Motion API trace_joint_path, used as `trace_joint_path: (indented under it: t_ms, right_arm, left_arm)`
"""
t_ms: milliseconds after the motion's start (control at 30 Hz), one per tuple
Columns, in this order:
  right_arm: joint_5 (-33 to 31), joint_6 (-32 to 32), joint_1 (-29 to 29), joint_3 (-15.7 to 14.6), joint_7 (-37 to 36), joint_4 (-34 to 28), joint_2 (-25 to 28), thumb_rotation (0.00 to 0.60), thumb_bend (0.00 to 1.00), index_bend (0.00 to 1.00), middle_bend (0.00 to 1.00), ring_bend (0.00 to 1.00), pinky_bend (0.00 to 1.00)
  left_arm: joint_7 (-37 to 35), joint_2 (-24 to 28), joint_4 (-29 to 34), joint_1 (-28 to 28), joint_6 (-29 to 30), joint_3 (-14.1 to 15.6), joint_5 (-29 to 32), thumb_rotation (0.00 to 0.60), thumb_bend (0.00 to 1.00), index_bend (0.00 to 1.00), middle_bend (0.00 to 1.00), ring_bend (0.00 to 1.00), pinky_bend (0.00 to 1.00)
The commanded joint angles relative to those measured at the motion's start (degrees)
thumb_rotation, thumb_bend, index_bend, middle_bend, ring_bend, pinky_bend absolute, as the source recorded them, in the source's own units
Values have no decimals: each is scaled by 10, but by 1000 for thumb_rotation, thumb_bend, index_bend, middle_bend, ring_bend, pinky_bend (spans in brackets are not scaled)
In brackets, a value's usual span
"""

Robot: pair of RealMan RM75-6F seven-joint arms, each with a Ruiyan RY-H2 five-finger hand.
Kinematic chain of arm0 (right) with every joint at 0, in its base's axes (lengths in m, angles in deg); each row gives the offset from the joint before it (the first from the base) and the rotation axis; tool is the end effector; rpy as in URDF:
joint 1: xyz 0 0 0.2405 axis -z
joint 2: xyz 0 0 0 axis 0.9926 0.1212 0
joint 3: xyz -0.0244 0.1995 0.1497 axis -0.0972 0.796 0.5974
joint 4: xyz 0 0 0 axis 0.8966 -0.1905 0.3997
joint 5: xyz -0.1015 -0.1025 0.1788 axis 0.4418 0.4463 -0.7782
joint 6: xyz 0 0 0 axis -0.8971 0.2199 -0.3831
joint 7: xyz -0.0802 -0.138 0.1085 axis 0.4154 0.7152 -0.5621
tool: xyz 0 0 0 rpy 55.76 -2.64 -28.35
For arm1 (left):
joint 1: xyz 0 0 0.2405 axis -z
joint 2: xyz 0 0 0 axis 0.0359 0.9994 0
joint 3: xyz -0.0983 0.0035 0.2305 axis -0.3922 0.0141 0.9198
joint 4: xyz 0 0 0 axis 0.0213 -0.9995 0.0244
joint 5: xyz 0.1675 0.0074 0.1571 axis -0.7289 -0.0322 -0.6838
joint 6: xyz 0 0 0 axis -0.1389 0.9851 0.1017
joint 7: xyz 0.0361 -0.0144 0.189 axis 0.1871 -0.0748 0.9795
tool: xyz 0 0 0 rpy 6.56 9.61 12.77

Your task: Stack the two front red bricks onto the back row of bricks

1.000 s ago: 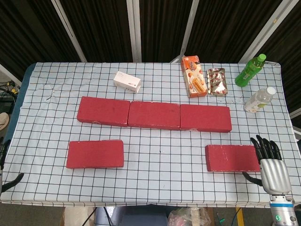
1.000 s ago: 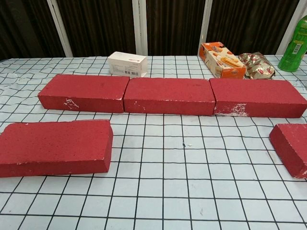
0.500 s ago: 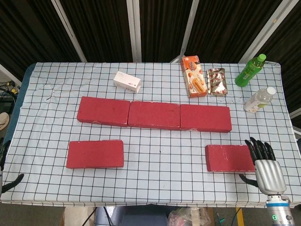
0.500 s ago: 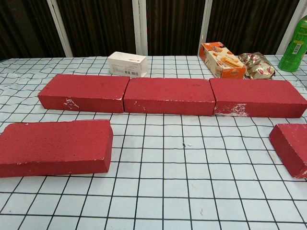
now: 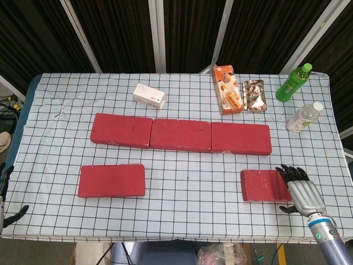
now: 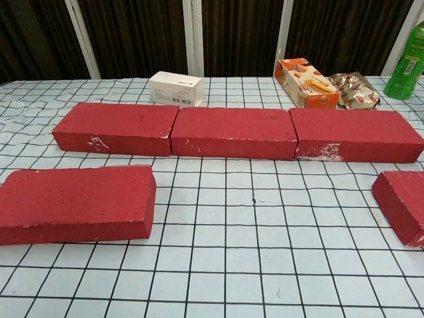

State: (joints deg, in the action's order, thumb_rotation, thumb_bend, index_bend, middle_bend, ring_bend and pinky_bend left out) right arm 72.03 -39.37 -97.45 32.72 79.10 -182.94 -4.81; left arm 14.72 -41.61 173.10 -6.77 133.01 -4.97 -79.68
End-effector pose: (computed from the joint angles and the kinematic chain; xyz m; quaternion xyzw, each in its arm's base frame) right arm -0.3094 -0.2608 0.0874 0.6927 -0.4487 0.2251 0.5179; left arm -0.2847 0.1738 0.1488 -0.5624 -0.3415 -0.3551 0.6640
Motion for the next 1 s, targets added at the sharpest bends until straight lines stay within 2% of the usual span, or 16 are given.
trace_joint_path:
  t_ms: [33,233,500,1000]
  right_arm:
    - [-27,25,-20,5,16,3,5,600,154,0,0,0,0]
    - [-82,58,-46,3,68,-10,6,600,154,0,0,0,0]
    - [-144,65,-67,0,115,-27,5,600,153,0,0,0,0]
    - [-182,71,-99,-10,155,-12,-31,600,154,0,0,0,0]
  left_arm:
    - [3,-1,0,0,1,1,-2,600,0,46,0,32,210]
    - [8,-4,0,1,-2,0,0,600,0,47,0,32,210]
    - [10,-4,0,1,-4,0,-1,600,0,47,0,32,210]
    - [16,-7,0,2,-7,-2,4,600,0,47,0,33,210]
